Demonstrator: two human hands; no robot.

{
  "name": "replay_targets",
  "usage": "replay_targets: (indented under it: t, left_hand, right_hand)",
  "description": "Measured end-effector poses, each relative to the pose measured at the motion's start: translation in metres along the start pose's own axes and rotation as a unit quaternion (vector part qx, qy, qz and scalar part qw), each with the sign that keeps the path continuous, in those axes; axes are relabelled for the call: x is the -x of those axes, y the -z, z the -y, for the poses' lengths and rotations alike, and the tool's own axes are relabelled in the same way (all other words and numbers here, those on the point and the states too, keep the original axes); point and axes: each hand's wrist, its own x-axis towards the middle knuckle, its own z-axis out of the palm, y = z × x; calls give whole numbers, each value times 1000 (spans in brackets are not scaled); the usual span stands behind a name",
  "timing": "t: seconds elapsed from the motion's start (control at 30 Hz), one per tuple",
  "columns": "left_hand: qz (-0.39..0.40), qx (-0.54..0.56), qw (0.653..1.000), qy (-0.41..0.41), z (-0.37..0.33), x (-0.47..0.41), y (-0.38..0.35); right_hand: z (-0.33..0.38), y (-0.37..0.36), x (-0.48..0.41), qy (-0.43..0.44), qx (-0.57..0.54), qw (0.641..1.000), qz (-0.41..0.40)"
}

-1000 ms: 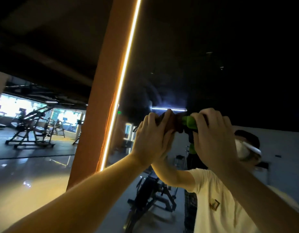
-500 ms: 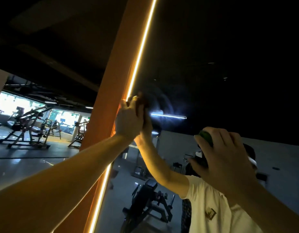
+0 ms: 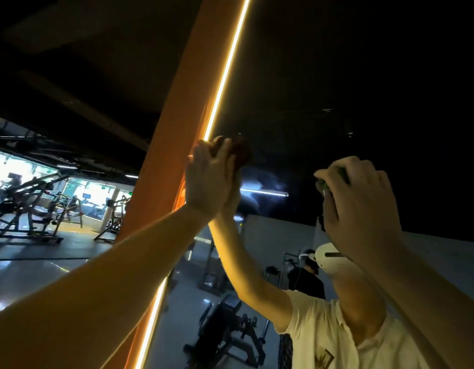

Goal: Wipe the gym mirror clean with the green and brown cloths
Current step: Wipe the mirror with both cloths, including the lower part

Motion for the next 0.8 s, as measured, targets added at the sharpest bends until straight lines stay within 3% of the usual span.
replay_targets:
  t: [0.1, 0.2, 0.33, 0.47, 0.57, 0.67, 0.8]
  left_hand:
    - [30, -38, 996, 76, 24, 13, 7]
    - [47, 31, 993, 105, -8, 24, 19]
    - [60, 170, 980, -85, -87, 46, 30]
    - [43, 126, 970, -204, -72, 33, 20]
    - [16, 94, 992, -87, -16, 8, 9]
    - [39, 33, 998, 24, 22, -3, 7]
    - [10, 52, 996, 67, -20, 32, 16]
  right_hand:
    - [-1, 1, 10, 3, -2, 1000, -5]
    - [0, 4, 12, 6, 12, 1000, 19]
    - [2, 5, 12, -9, 0, 1000, 29]
    - [2, 3, 12, -4, -4, 1000, 17]
    - [2, 2, 12, 3, 3, 1000, 12]
    - [3, 2, 12, 0, 3, 1000, 12]
    - [3, 5, 12, -8, -3, 1000, 13]
